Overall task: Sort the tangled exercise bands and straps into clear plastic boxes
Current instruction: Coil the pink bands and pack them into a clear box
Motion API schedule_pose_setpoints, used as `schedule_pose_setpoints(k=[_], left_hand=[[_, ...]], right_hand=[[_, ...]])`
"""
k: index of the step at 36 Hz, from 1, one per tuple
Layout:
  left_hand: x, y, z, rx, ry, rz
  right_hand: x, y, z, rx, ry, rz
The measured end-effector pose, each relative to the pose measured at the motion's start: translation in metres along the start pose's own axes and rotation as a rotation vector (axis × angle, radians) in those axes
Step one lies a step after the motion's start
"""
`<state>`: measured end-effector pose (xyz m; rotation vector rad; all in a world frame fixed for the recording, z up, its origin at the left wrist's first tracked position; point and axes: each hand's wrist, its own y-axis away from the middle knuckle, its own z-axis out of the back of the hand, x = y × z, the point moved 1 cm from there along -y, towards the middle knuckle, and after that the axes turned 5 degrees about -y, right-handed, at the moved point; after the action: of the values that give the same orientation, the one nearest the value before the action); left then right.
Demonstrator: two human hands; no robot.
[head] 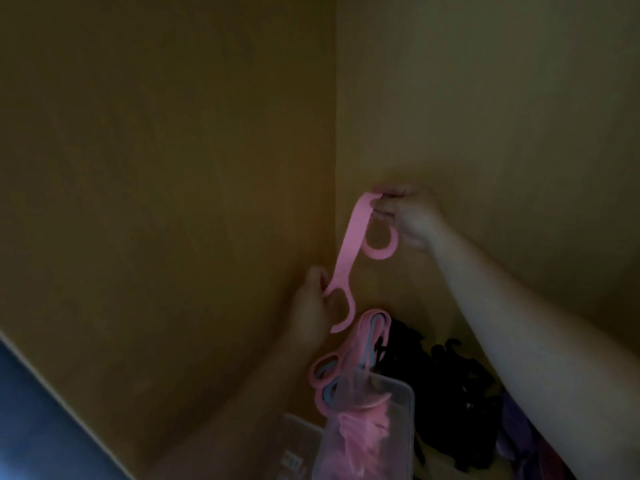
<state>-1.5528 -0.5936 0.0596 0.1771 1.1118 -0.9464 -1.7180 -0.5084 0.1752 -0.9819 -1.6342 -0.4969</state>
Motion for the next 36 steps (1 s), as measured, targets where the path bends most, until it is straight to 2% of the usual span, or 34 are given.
schedule_pose_setpoints(k=[7,10,13,17,21,27,32,36], left_hand=[[-0.012,0.008,0.011,-0.112,0.075,-0.200],[-0.024,0.007,0.021,-0.099,0.054,-0.276],[-0.028,0.003,0.029,-0.057,0.045,-0.273],[-0.029,0.006,0.033,-0.018,0.126,-0.193],[-0.029,0.017,0.038,0.021,0.139,-0.125],[-0.018,0.042,0.055,0.100,0.061,-0.246],[-0.027,0.052,0.069,0.073,0.055,-0.186],[-0.045,0.066,0.080,-0.068,0.064,-0.186]], right_hand=[[-0.031,-0.010,0.018,-0.032,0.220,-0.102],[-0.042,-0.013,0.020,-0.033,0.252,-0.141],[-0.056,-0.018,0.020,0.016,0.377,-0.202],[-0.074,-0.010,0.014,0.183,0.578,-0.290],[-0.090,-0.005,0.014,0.274,0.677,-0.336],[-0.100,0.008,0.007,0.409,0.751,-0.392],[-0.103,0.021,-0.006,0.519,0.807,-0.358],[-0.111,0.027,-0.012,0.612,0.791,-0.449]])
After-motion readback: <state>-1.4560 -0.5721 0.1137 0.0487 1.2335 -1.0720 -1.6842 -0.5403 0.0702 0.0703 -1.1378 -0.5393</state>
